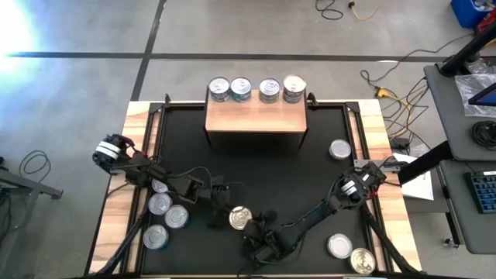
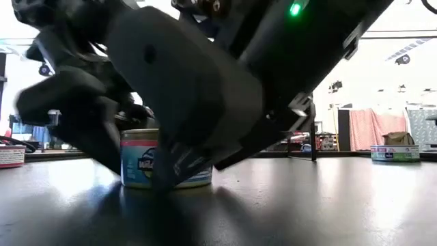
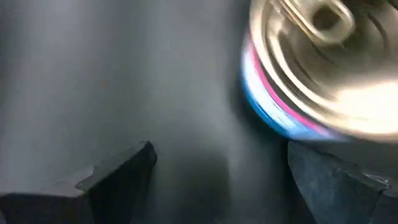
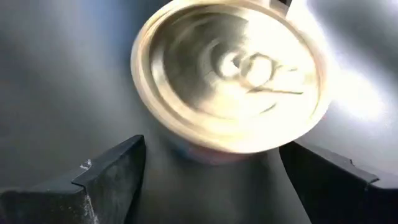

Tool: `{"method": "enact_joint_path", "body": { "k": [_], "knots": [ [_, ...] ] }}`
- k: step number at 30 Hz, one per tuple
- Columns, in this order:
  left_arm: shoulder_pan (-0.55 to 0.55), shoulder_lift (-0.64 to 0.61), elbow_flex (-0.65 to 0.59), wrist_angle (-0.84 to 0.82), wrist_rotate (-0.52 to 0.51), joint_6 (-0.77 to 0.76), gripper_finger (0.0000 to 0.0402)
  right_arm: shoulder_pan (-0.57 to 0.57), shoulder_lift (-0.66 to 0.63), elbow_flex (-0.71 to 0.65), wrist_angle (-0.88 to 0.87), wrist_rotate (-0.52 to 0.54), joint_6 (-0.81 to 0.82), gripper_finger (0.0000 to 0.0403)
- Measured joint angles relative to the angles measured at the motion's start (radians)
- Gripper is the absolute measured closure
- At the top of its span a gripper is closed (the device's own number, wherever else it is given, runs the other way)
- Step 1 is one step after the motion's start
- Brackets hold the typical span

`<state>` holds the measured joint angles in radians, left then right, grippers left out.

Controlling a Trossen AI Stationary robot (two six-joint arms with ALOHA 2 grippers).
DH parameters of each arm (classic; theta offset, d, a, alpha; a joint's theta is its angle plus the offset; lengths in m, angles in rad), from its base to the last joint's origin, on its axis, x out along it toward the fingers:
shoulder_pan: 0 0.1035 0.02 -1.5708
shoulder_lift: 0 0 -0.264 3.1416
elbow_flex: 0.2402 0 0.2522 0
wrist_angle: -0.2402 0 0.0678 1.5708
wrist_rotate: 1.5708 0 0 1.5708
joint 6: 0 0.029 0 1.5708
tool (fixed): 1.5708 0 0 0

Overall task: Stack canned seafood by type on shelf
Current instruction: Put the top blue-pink tuna can on the shelf

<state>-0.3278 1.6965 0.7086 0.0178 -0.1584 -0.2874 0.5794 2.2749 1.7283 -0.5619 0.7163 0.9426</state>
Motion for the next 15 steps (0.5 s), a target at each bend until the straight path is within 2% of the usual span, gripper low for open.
{"method": "enact_joint_path", "body": {
  "k": [5,15],
  "knots": [
    [0.008,0.023,0.011,0.028,-0.013,-0.023,0.0039,-0.023,-0.001,-0.052,0.075,0.026,0.0,0.0039],
    [-0.005,0.099,0.11,-0.056,-0.005,-0.02,0.0039,-0.076,-0.001,-0.069,0.191,0.054,-0.036,0.0039]
  ]
}}
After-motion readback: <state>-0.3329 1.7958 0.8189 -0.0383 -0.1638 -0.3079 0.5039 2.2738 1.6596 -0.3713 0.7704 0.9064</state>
